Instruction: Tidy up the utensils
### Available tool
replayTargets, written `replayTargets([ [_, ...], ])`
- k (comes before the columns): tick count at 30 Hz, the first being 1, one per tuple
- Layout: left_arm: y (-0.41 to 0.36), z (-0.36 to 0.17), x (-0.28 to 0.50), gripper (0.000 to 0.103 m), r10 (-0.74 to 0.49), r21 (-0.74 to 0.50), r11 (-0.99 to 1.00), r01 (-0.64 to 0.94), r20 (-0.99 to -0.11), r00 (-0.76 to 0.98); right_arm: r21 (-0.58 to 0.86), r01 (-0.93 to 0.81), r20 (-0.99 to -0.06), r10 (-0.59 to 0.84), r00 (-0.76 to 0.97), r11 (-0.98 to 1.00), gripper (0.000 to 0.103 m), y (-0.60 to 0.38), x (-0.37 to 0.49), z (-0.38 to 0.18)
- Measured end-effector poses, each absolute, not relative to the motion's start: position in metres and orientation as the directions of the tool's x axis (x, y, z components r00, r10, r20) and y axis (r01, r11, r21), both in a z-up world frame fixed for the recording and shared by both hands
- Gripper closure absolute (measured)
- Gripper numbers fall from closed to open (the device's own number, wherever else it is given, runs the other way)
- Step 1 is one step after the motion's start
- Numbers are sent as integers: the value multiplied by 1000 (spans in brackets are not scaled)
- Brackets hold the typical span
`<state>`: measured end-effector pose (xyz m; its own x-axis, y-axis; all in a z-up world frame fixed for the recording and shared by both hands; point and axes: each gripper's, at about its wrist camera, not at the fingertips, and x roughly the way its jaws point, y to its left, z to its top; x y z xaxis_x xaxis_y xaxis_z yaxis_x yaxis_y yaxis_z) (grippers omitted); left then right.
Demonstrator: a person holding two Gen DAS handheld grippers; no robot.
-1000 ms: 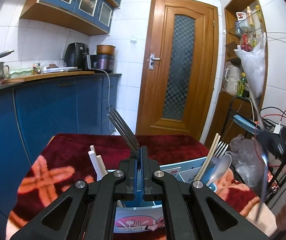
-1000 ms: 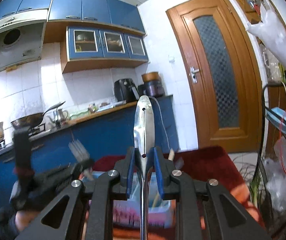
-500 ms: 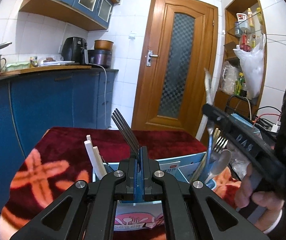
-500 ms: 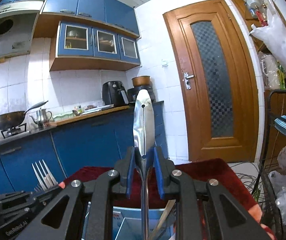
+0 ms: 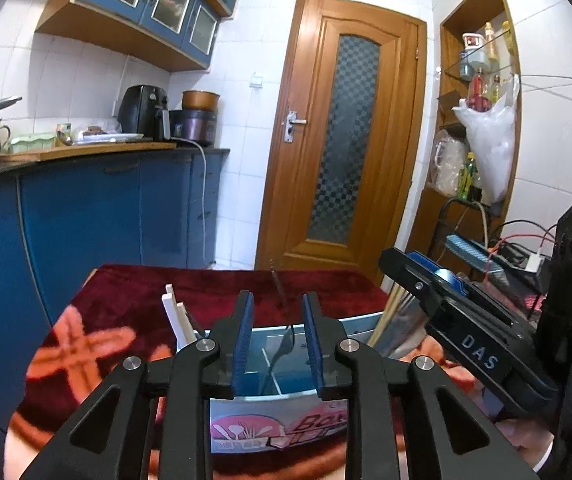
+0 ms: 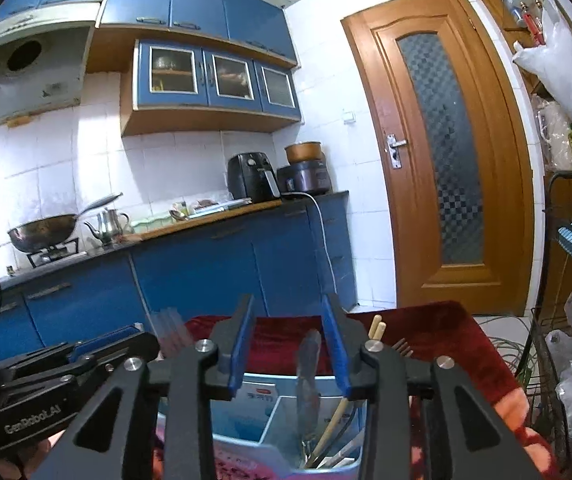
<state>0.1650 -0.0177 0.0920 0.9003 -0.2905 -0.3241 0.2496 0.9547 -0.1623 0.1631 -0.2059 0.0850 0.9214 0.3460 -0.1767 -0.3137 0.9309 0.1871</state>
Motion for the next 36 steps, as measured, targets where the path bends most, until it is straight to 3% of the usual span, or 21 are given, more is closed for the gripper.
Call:
replayTargets([
  [22,-9,117,56,77,-263,-109,964,242,-267,927,192,-369,-171,401,900,909,62,-200,39,107],
  [28,-6,102,29,64,-238,-102,971,218,-277,931,167,-364,-173,390,904,916,57,-197,11,93],
  [29,-6,99,25,58,-229,-99,973,209,-279,933,161,-362,-176,387,905,918,55,-197,6,90],
  [32,-2,87,15,41,-172,-84,984,154,-288,942,149,-350,-181,373,910,925,44,-198,-4,82],
  [36,3,69,11,30,-114,-76,993,95,-312,943,160,-324,-199,352,915,932,29,-200,-14,65],
])
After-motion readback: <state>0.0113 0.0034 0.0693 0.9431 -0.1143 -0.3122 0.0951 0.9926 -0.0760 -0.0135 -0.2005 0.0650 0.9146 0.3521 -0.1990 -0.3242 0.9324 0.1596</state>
